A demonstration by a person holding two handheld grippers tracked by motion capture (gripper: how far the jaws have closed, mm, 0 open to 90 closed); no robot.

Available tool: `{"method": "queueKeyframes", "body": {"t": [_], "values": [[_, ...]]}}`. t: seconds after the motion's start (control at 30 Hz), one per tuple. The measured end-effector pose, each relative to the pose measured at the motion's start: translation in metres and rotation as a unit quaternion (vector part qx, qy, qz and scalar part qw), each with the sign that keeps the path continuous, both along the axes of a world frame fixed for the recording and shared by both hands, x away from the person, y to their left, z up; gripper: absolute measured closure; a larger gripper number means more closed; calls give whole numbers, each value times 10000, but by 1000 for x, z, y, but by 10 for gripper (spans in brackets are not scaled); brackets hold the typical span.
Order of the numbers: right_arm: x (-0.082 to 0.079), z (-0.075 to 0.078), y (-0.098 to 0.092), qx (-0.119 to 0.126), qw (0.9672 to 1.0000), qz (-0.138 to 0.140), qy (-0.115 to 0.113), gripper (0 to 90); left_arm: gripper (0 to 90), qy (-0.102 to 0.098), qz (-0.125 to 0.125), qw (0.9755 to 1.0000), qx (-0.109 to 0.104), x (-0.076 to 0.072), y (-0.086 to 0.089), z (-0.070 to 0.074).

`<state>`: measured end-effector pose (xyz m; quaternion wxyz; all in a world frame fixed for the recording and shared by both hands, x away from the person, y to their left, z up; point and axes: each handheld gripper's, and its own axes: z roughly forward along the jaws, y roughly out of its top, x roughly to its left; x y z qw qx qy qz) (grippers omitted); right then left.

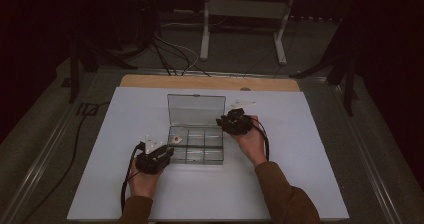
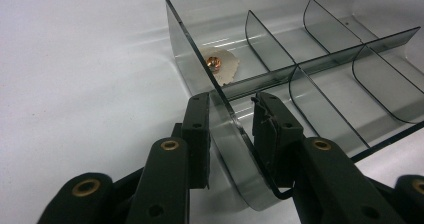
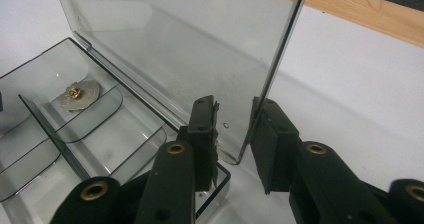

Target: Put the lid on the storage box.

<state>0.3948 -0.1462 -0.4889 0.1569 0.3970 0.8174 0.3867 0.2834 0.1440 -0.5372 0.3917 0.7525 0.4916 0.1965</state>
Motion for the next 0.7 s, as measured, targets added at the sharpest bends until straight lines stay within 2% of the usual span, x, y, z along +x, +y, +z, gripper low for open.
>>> {"method": "queueKeyframes", "body": {"t": [0.47,0.7], "values": [[-7,2,1,-93,9999,-22,-55,723,705,-14,-13,10000,12,0,1,0],[-11,1,2,-139,9999,-15,-101,726,614,-57,106,9999,17,0,3,1]]}}
